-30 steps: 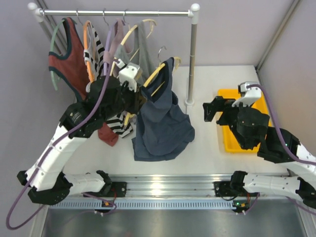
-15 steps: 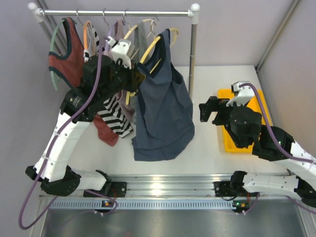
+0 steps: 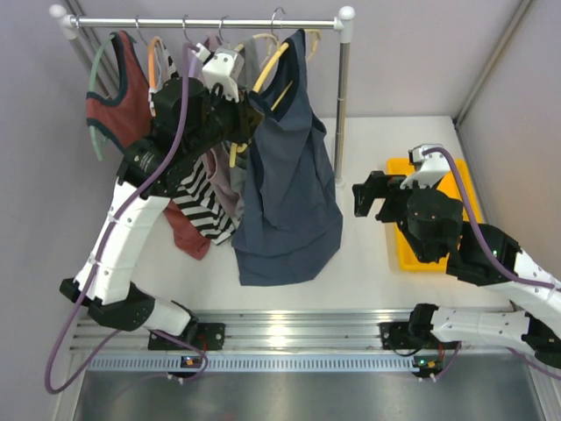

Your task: Place the tank top on the hanger

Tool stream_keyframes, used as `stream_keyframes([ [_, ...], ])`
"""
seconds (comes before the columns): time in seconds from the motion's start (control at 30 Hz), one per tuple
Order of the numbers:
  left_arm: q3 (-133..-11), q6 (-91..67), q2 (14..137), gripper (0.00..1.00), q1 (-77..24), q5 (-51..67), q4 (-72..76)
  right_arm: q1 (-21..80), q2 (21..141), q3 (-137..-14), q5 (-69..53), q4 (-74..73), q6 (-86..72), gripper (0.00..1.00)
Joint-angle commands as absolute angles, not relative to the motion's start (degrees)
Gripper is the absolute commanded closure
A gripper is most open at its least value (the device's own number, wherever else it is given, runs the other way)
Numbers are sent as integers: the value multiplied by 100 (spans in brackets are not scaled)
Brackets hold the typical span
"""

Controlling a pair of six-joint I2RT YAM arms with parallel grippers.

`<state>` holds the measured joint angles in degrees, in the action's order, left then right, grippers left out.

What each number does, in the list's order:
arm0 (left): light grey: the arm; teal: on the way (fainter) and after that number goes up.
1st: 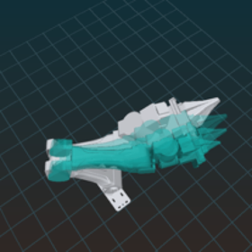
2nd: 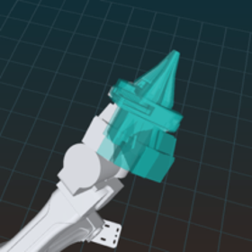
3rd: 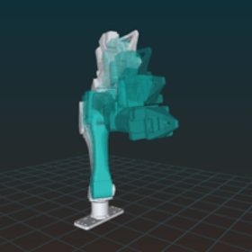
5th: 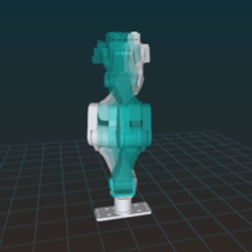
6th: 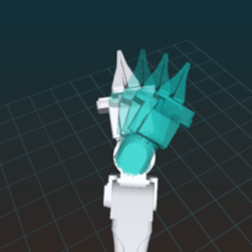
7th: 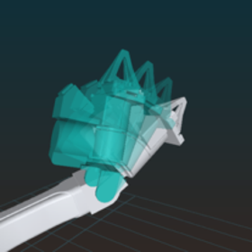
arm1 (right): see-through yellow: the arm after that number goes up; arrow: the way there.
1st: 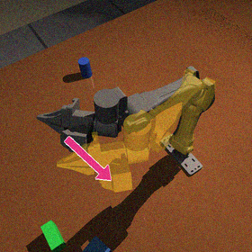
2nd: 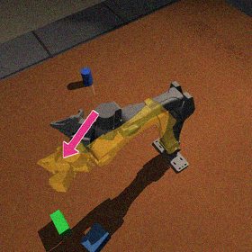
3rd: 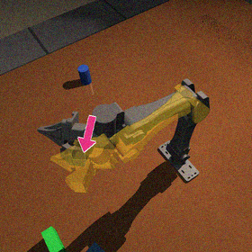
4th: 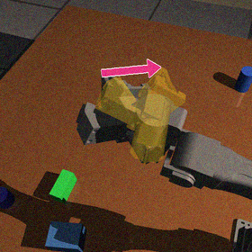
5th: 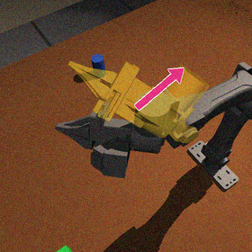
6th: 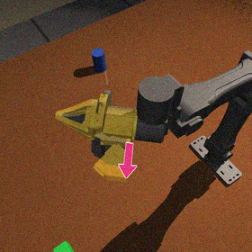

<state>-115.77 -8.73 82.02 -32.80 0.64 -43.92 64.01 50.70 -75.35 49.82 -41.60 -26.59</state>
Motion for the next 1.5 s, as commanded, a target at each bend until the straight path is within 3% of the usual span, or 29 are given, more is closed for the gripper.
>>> stream_keyframes([
  [0.0,-11962,-826,8279,100,-3191,114,-3533,6460,5036,-7638,5001,-4096,-2575,5],
  [1.2,-11276,-914,8350,100,-2865,237,-3041,6460,4992,-7462,4834,-4148,-2751,5],
  [1.3,-11215,-897,8297,97,-2865,237,-3032,6460,4992,-7444,4825,-4140,-2742,5],
  [1.47,-11109,-835,8218,82,-2865,194,-3006,6460,4992,-7418,4799,-4113,-2768,5],
])
